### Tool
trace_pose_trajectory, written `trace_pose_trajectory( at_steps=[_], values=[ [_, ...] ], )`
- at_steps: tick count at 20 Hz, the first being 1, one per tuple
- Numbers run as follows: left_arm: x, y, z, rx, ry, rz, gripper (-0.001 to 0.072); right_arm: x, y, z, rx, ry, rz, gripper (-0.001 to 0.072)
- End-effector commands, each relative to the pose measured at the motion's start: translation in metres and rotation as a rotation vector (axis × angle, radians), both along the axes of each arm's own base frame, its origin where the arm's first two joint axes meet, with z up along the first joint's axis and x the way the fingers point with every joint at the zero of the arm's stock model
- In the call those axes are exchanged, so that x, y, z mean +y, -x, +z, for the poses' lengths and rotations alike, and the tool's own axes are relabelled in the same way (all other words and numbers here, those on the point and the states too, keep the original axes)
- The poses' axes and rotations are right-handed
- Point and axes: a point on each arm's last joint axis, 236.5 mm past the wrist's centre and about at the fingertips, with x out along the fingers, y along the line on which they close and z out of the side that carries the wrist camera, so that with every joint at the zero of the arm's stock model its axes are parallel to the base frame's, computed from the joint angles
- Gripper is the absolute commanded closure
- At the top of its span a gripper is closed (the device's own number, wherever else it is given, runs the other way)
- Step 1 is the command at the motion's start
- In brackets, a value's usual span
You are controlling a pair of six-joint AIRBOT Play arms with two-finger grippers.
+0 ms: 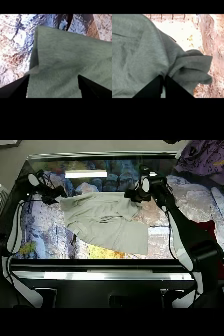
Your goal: Fold the clothes and pants, and hang the long-sleeved shirts on hangers.
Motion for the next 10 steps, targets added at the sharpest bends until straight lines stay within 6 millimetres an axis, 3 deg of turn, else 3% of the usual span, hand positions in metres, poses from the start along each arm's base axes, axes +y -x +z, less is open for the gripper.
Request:
trace_pose_trajectory(
  at_steps=[1,4,6,8,10],
  values=[
    [0.036,0.027,0.039,0.024,0.064,0.004,0.0028,-0.009,0.006,-0.001,0.021,0.040,0.002,0.0679],
    [0.075,0.073,0.095,0.028,0.042,0.017,0.0042,-0.018,0.009,0.014,0.003,0.075,0.001,0.0679],
    [0.080,0.102,0.109,0.031,0.042,0.045,0.0043,-0.019,0.011,0.023,-0.010,0.076,0.007,0.0679],
    [0.056,0.135,0.096,0.069,0.098,0.045,0.0043,-0.020,0.013,0.027,-0.007,0.076,0.007,0.0679],
    [0.005,0.169,0.069,0.097,0.240,0.064,0.0043,-0.022,0.019,0.024,0.020,0.084,0.008,0.0679]
  ],
)
